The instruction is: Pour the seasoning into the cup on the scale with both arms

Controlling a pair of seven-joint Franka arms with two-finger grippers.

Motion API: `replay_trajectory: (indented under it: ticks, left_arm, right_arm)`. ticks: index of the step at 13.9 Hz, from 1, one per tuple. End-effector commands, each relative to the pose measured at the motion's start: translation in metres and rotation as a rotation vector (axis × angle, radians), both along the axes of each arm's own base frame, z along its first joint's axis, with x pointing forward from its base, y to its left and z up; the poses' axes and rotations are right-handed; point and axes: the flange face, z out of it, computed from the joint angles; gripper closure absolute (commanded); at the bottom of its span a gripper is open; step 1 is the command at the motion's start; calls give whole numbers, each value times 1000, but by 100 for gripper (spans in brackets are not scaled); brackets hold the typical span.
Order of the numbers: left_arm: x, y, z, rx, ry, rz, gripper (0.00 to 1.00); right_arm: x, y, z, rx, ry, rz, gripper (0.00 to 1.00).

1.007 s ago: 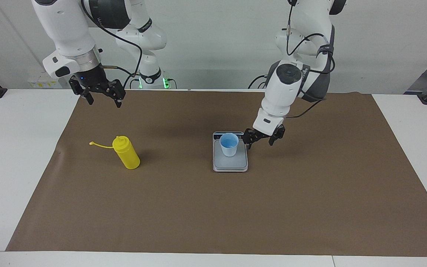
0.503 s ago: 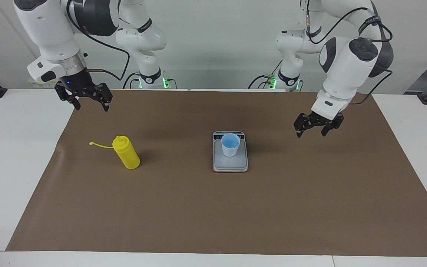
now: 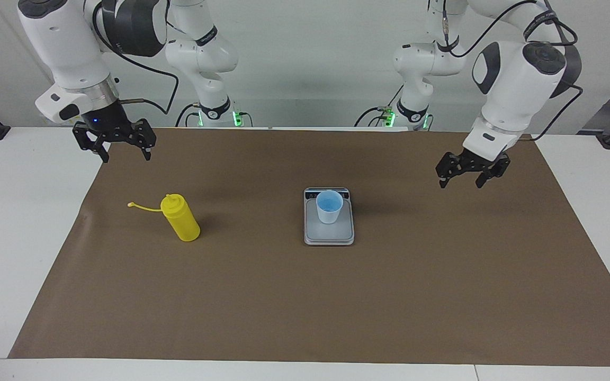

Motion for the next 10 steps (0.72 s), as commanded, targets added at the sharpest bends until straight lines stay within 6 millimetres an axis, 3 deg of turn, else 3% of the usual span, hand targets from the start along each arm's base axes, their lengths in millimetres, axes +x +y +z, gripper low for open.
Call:
replay_trajectory:
  ticks: [1, 4, 6, 8, 10]
  left_arm:
    - [-4, 12, 32, 21, 33, 0, 0]
    - [-11, 20, 21, 20, 41, 19, 0]
    - [-11, 20, 22, 20, 38, 21, 0]
    - [-9, 20, 35, 19, 17, 22, 0]
    - [-12, 21, 45, 16, 26, 27, 0]
  right_arm:
    - [-17, -24, -28, 51, -81, 148, 0]
    - [-27, -33, -60, 128, -93, 204, 0]
    - [-37, -44, -96, 203, -179, 260, 0]
    - [-50, -62, -142, 310, -244, 283, 0]
    - [-51, -72, -175, 357, -321, 356, 0]
